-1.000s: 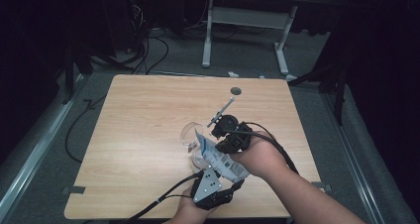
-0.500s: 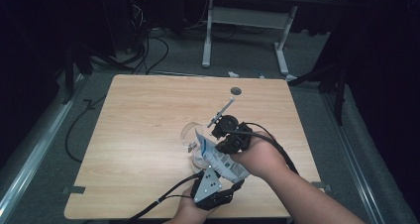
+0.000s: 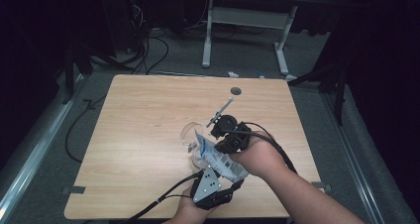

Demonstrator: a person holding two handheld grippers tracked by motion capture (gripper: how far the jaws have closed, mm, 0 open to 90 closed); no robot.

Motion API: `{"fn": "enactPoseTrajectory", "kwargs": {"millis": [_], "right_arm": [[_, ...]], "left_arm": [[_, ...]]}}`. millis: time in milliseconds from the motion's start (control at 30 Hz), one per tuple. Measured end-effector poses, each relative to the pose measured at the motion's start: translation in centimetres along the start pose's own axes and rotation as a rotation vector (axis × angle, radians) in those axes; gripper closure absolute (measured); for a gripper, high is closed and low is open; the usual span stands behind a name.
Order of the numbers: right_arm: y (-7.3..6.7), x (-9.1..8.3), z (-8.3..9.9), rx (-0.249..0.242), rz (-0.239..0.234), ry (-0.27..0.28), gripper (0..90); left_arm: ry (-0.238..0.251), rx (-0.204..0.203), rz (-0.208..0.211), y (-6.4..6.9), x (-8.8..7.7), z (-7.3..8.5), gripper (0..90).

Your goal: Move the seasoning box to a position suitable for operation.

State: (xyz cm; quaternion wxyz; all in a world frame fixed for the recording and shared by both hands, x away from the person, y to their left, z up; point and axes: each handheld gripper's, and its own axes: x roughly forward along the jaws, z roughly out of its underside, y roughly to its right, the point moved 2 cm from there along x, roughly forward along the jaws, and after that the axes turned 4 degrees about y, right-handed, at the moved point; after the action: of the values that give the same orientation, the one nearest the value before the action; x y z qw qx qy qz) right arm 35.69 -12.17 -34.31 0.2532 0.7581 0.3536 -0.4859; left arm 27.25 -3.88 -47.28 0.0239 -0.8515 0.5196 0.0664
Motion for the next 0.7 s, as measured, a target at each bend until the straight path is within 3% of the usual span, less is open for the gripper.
{"fn": "enactPoseTrajectory", "kwargs": {"millis": [700], "right_arm": [[-0.04, 0.07, -0.12, -0.005, 0.000, 0.004, 90.0]], "left_arm": [[0.011, -0.007, 0.002, 0.01, -0.04, -0.13, 56.7]]}}
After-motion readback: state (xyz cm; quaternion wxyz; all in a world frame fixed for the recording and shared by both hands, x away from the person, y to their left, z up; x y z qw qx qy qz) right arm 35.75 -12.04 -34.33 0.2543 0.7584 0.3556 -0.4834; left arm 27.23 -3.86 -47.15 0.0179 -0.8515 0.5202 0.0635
